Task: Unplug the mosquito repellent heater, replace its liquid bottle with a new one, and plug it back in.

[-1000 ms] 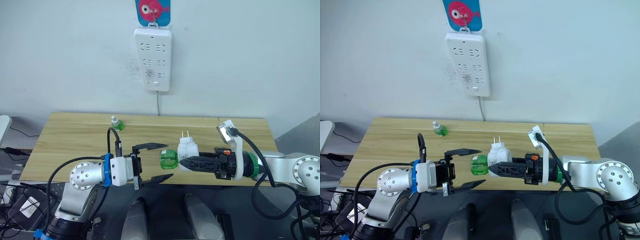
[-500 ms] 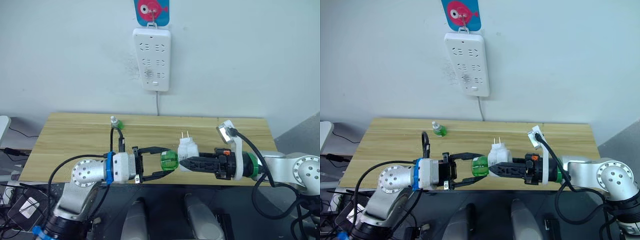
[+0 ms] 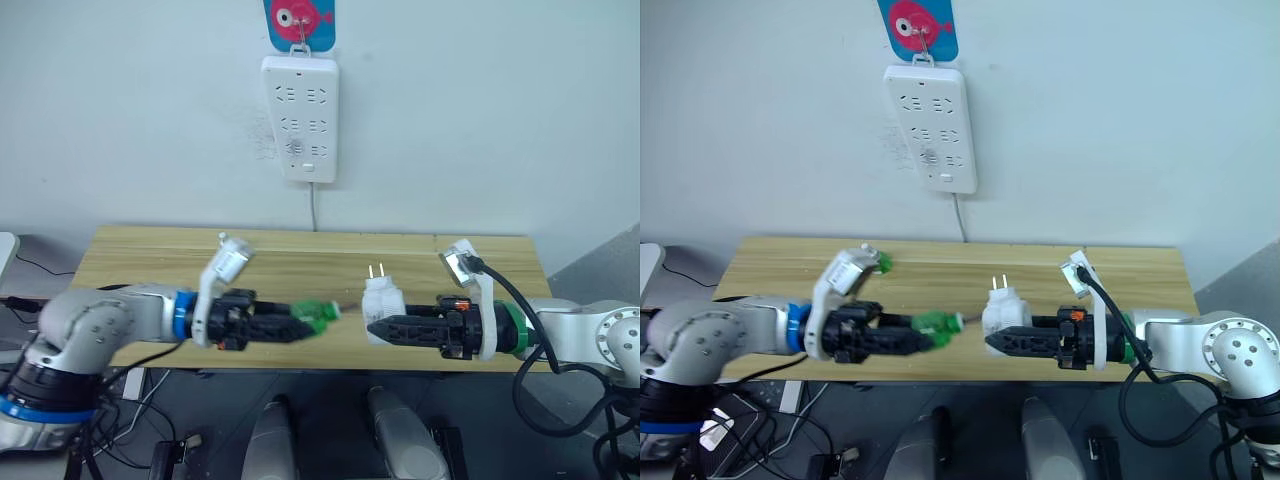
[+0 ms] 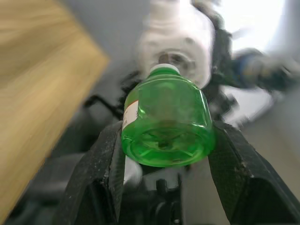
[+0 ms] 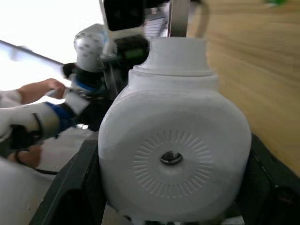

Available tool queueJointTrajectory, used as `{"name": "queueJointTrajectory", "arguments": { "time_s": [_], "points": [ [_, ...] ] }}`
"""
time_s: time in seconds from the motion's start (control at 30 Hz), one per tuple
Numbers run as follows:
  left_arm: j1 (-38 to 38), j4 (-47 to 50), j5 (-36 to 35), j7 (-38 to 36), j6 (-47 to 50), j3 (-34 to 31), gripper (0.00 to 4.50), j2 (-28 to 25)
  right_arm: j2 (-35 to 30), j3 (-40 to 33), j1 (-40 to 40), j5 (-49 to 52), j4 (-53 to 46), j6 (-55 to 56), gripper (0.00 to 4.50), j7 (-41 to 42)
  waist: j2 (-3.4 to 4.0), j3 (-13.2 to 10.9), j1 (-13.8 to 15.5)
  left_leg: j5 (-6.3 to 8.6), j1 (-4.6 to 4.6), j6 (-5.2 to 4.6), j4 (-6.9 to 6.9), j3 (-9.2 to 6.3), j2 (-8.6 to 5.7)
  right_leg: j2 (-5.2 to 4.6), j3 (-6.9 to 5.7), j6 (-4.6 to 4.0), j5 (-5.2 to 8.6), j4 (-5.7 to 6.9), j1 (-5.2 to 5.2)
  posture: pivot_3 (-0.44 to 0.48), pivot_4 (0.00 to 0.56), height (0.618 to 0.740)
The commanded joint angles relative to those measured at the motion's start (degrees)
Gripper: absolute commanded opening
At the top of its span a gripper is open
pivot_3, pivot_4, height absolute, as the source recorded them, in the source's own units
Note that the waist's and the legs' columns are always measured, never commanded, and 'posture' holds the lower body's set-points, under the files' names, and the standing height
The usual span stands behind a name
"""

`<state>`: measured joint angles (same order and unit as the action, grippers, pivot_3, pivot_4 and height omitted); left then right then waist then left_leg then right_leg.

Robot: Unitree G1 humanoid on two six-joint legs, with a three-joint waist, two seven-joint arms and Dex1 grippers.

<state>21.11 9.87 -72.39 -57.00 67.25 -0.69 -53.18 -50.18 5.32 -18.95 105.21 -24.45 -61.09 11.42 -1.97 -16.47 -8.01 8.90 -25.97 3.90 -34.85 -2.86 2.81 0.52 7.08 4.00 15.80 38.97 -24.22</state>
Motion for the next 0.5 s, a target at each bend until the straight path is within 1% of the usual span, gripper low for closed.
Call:
{"name": "queueJointTrajectory", "arguments": {
  "time_s": [0.03, 0.13, 0.2, 0.27, 0.37, 0.43, 0.5],
  "points": [
    [1.2, 0.8, -2.7, -0.4, 3.9, -1.9, 2.2, 0.1, -0.3, -1.2, 0.2, 0.7, -1.5, -0.4, 3.05, 1.7, -0.01, 0.0, 0.1, 0.0, -0.01, 0.0, 0.0, 0.04, -0.02, -0.03, 0.03, -0.01, 0.01, -0.02, 0.01, -0.183, 0.286, 0.735],
    [0.3, 3.1, -0.5, -2.3, 3.1, -2.2, 2.2, -0.6, -0.6, -1.6, 0.3, 0.0, -1.3, -0.6, 3.05, 2.1, -0.01, 0.0, 0.1, 0.0, -0.02, 0.01, -0.01, 0.08, -0.04, -0.09, 0.05, 0.0, 0.01, -0.07, 0.03, -0.184, 0.285, 0.735],
    [-1.6, 4.8, 2.5, -3.0, 1.1, -2.4, 2.2, -1.2, -1.2, -2.4, 0.8, -4.1, -0.6, -0.5, 3.05, 2.3, -0.01, 0.0, 0.1, 0.0, -0.02, 0.01, 0.0, 0.07, -0.04, -0.09, 0.03, 0.0, 0.01, -0.07, 0.02, -0.184, 0.283, 0.735],
    [-3.7, 6.1, 7.0, -1.7, -3.5, -2.9, 2.2, 0.0, -2.2, -1.7, 1.2, -14.0, 1.1, 0.2, 3.05, 1.8, -0.01, 0.0, 0.2, 0.0, 0.0, 0.01, 0.01, 0.08, -0.04, -0.09, 0.04, -0.01, 0.01, -0.07, 0.01, -0.181, 0.281, 0.735],
    [-5.5, 7.2, 12.7, 2.4, -9.5, -3.0, 2.2, 3.6, -3.8, 3.6, 0.6, -35.3, 4.5, 4.2, 3.05, 0.9, -0.01, 0.0, 0.3, 0.0, 0.0, 0.01, -0.02, 0.13, -0.04, -0.1, 0.07, -0.18, 0.1, -0.06, -0.02, -0.177, 0.277, 0.735],
    [-7.3, 8.7, 18.0, 1.9, -14.5, -1.3, 2.2, 4.5, -4.5, 7.9, -0.4, -47.8, 6.9, 7.6, 3.05, 1.8, -0.04, 0.0, 0.2, 0.0, -0.01, 0.02, -0.05, 0.18, -0.06, -0.11, 0.11, -0.34, 0.19, -0.08, -0.04, -0.177, 0.275, 0.735],
    [-9.6, 10.4, 22.5, 0.6, -18.8, 0.6, 2.2, 5.0, -3.3, 11.5, -2.1, -58.7, 11.6, 11.4, 3.05, 2.2, -0.03, 0.0, 0.1, 0.0, -0.01, 0.02, -0.04, 0.3, -0.07, -0.14, 0.18, -0.34, 0.19, -0.08, -0.07, -0.179, 0.274, 0.735]
  ]
}}
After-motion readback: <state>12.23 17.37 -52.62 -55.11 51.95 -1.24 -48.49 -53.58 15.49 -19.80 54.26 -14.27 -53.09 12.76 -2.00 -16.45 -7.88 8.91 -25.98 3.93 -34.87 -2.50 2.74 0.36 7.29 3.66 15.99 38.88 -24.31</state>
